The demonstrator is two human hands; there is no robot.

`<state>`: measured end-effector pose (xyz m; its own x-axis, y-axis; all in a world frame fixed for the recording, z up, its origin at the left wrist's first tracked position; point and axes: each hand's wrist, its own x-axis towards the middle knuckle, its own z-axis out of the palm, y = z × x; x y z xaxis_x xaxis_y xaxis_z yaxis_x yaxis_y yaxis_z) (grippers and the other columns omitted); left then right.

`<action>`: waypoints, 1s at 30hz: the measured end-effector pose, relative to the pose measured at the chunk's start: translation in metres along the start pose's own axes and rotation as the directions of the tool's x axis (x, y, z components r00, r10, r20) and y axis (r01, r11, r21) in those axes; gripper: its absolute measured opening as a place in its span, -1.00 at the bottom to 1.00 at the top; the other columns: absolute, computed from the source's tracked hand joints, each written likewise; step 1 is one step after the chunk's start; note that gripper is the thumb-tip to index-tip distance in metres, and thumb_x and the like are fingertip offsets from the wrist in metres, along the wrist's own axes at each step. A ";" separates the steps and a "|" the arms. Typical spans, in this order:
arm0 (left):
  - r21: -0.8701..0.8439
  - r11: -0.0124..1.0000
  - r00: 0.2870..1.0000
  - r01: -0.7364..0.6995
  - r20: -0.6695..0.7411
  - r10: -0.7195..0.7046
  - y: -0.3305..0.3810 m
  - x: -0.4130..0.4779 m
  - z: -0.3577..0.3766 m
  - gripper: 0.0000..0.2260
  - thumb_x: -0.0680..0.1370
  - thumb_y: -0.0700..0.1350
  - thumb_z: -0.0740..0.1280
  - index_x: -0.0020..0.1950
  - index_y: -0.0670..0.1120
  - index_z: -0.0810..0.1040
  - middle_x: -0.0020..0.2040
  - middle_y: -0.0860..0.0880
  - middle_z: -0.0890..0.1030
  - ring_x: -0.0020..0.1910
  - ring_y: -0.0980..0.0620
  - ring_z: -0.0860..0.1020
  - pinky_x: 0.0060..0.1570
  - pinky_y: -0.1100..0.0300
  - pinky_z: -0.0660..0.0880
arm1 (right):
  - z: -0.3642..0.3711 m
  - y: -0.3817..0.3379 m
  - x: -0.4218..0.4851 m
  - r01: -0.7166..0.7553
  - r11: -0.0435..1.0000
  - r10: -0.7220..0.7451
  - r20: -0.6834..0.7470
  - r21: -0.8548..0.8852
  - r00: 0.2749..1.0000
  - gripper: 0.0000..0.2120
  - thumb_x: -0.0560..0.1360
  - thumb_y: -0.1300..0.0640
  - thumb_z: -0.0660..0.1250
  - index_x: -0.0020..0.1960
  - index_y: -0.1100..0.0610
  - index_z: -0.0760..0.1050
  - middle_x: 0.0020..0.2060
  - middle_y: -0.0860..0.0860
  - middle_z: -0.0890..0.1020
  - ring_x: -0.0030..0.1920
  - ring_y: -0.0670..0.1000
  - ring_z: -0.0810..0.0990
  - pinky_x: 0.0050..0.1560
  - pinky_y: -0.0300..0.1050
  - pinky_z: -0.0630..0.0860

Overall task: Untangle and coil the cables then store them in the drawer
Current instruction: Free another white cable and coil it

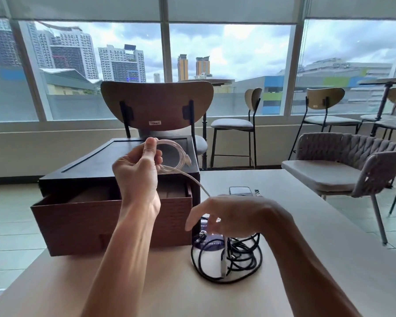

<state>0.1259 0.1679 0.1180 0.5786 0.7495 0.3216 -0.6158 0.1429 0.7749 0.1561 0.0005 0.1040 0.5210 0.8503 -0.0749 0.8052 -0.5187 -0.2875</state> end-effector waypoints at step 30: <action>0.293 0.951 0.932 0.103 0.304 -0.195 -0.003 0.007 -0.018 -0.89 0.56 -0.09 0.41 -0.08 -0.09 0.71 -0.35 0.04 0.61 -0.37 0.18 0.51 -0.27 0.32 0.41 | -0.015 0.033 0.000 0.408 0.536 0.340 -0.631 0.739 0.697 -0.75 0.62 0.02 0.27 -0.09 0.00 0.71 -0.33 -0.04 0.48 -0.22 -0.09 0.46 -0.11 -0.14 0.49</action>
<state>0.1223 0.1849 0.1081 0.8225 0.4742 0.3141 -0.3688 0.0241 0.9292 0.1869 -0.0182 0.1092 0.8157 0.3597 0.4530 0.4350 0.1348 -0.8903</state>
